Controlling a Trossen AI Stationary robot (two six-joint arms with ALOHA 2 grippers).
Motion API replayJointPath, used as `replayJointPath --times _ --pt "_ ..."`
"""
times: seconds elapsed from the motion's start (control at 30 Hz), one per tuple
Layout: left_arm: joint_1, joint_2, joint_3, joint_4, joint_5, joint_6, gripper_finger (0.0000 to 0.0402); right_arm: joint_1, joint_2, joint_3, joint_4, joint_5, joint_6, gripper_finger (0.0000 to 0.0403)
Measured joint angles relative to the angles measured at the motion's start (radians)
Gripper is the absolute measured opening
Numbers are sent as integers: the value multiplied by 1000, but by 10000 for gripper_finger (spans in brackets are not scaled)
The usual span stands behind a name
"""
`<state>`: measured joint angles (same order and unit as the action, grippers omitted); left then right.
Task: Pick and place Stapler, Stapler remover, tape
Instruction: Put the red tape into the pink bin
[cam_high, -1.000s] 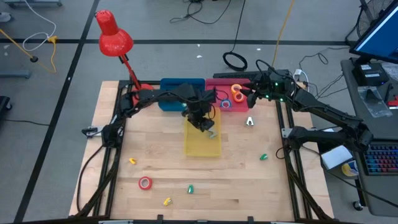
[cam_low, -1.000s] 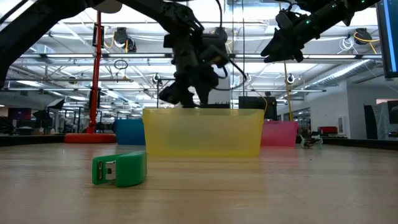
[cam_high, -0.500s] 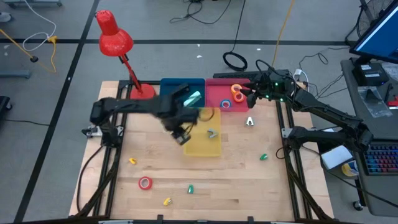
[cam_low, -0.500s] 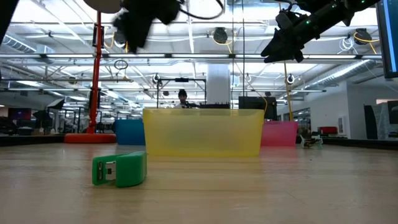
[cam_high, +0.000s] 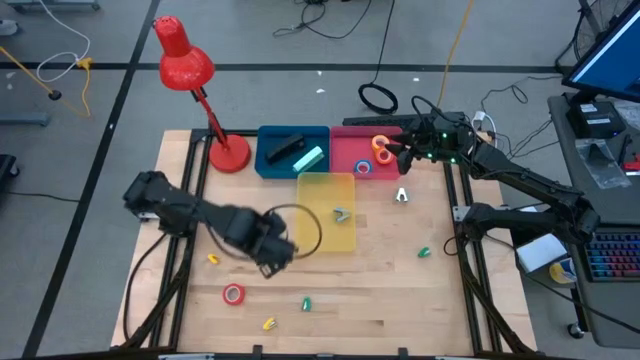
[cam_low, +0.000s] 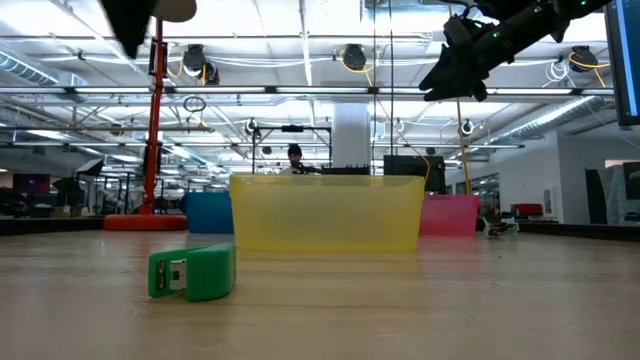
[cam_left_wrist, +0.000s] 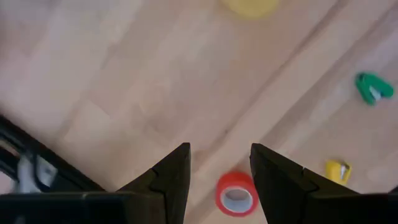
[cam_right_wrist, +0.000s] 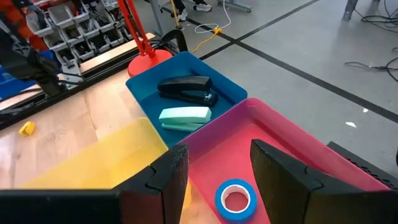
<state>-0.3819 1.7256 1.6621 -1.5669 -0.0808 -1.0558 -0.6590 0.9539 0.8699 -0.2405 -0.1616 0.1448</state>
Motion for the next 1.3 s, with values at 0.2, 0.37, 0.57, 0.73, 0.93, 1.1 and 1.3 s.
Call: replayJointPath --times 0.2,0.37,0.57,0.73,0.93,1.1,1.3 --pt "-127 0 -152 39 120 -184 166 0 0 0 -7 0 -1 164" --pt "-228 0 -266 165 185 -282 166 0 0 0 -33 0 -2 164" --pt "-286 0 -350 282 232 -367 166 0 0 0 -35 0 6 164" --pt "-308 0 -399 289 243 -404 166 0 0 0 -34 0 8 164" --pt "-309 0 -479 323 292 -406 166 0 0 0 -34 0 8 164" --pt "-308 0 -539 445 302 -407 166 0 0 0 -34 0 8 164" --pt "-298 0 -584 471 316 -419 166 0 0 0 -35 -1 8 164"
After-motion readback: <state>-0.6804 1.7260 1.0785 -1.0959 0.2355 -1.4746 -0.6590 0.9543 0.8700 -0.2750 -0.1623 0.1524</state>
